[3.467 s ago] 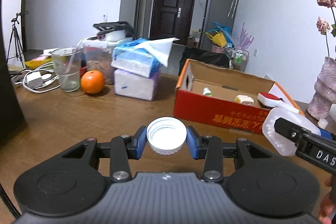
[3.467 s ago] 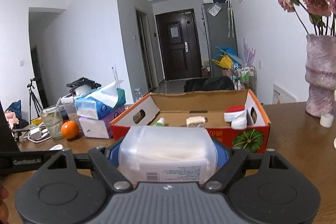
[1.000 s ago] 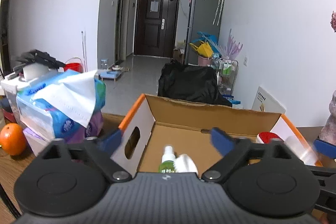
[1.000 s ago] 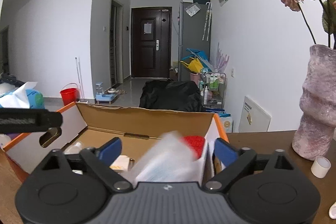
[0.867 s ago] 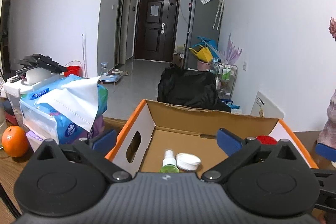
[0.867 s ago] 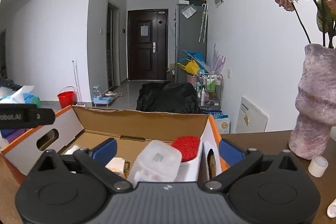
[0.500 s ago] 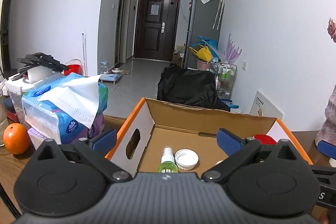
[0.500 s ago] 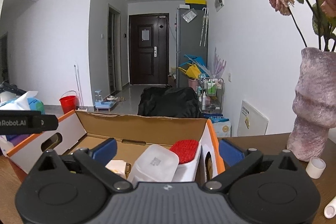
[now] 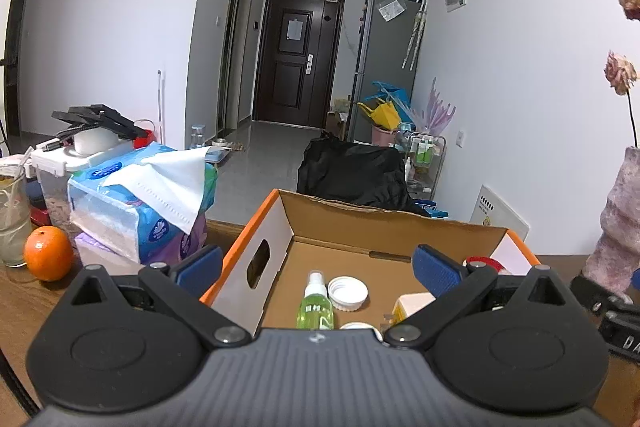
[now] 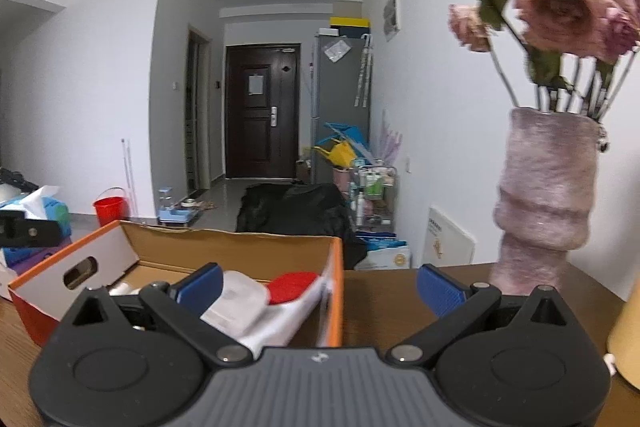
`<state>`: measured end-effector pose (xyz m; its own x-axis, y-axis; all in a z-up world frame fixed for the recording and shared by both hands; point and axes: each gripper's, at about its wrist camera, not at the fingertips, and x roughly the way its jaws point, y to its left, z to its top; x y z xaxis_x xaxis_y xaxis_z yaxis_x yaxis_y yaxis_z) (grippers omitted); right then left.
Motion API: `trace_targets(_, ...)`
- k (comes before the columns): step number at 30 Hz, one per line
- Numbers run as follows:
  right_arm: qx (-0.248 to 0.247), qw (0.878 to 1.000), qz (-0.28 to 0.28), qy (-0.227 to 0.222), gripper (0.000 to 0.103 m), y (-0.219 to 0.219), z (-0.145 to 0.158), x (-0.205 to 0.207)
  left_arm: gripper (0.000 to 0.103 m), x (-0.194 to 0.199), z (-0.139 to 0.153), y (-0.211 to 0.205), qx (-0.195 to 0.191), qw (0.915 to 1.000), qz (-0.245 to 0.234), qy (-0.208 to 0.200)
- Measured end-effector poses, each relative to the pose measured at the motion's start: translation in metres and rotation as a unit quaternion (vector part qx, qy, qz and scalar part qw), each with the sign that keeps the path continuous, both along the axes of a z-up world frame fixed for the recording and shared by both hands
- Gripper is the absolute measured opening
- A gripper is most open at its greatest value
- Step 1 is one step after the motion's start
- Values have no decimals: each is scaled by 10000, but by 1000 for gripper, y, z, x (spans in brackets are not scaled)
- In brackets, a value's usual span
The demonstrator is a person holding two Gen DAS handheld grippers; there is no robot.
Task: Organize rigid objects
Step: 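Move the right tool toward the white spray bottle beside the vase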
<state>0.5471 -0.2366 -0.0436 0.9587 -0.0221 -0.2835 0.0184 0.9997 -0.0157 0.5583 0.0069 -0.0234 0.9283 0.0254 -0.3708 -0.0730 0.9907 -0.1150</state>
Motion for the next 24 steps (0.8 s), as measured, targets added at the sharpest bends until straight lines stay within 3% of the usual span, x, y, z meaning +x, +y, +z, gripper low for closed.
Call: trace_targets(24,-232,9965,-730,322,103,-123,-18,-63,103,-77,-18,-32,66,9993,-248,257)
